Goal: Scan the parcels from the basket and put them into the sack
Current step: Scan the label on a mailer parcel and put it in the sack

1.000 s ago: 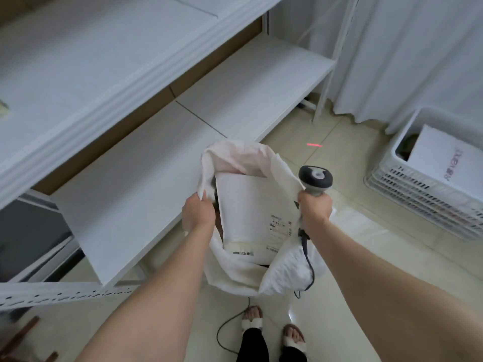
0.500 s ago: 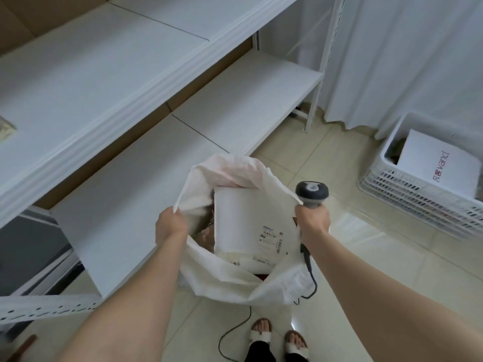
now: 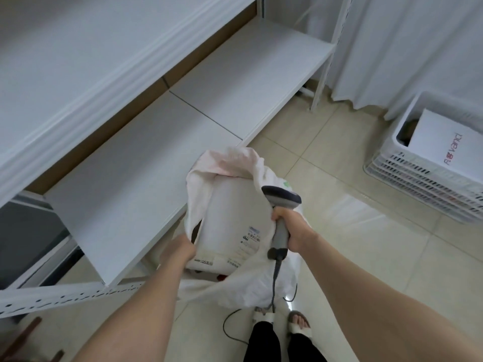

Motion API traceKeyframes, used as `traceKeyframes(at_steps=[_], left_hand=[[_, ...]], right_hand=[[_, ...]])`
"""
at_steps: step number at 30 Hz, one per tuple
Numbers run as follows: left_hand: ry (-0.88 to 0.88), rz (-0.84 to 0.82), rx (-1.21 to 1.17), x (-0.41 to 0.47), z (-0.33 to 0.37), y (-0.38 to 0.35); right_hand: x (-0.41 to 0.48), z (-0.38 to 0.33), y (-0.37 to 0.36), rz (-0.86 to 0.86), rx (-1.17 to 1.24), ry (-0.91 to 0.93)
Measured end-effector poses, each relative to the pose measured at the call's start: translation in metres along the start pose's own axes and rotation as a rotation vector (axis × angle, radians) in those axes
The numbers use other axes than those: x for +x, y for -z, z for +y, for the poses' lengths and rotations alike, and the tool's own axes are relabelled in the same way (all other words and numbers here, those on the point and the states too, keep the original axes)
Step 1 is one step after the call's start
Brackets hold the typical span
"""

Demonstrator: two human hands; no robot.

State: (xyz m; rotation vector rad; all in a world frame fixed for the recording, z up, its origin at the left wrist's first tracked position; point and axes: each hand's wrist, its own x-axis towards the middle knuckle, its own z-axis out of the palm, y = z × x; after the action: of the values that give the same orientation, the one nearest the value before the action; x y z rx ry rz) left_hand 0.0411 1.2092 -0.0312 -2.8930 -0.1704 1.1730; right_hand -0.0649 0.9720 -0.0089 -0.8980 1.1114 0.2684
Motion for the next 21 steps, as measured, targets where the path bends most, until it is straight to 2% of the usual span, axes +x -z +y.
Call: traceKeyframes(at_steps=[2,3,5,7,8,9,11,13,16,19,21], left_hand=[[0.006,0.021,-0.111,0.001,0.008,-0.001],[0.005,0.077,-0.158,0.001,0.015,-0.002],[-0.043,0.283,-0.101,-0.003,0.033,-0.002],[-0.282,0.526,0.118,-0.004,0.049,-0.008],[-0.448,0.560,0.201,-0.003,0.056,-0.014],[-0.586,0.518,0.278,-0.001,0.062,-0.022],[-0.683,0.315,0.401,0.011,0.072,-0.040],[-0.639,0.054,0.461,0.031,0.074,-0.060],[-0.496,-0.228,0.508,0.056,0.067,-0.095],[-0.440,-0.415,0.614,0.066,0.042,-0.130],[-0.368,-0.446,0.588,0.070,0.027,-0.149]], right_hand=[[0.006,-0.002,-0.003,0.142,-0.043,0.082],[0.007,0.000,-0.002,0.154,-0.111,0.079],[0.007,0.011,0.004,0.053,-0.273,0.000],[0.009,0.023,0.011,0.026,-0.345,-0.071],[0.011,0.028,0.011,0.039,-0.303,-0.073],[0.012,0.032,0.010,0.059,-0.238,-0.057],[0.019,0.034,0.008,0.076,-0.144,-0.030],[0.029,0.034,0.012,0.050,-0.081,-0.050],[0.051,0.031,0.025,0.041,0.024,-0.043],[0.069,0.036,0.030,0.073,0.047,-0.046],[0.078,0.045,0.030,0.051,0.060,-0.079]])
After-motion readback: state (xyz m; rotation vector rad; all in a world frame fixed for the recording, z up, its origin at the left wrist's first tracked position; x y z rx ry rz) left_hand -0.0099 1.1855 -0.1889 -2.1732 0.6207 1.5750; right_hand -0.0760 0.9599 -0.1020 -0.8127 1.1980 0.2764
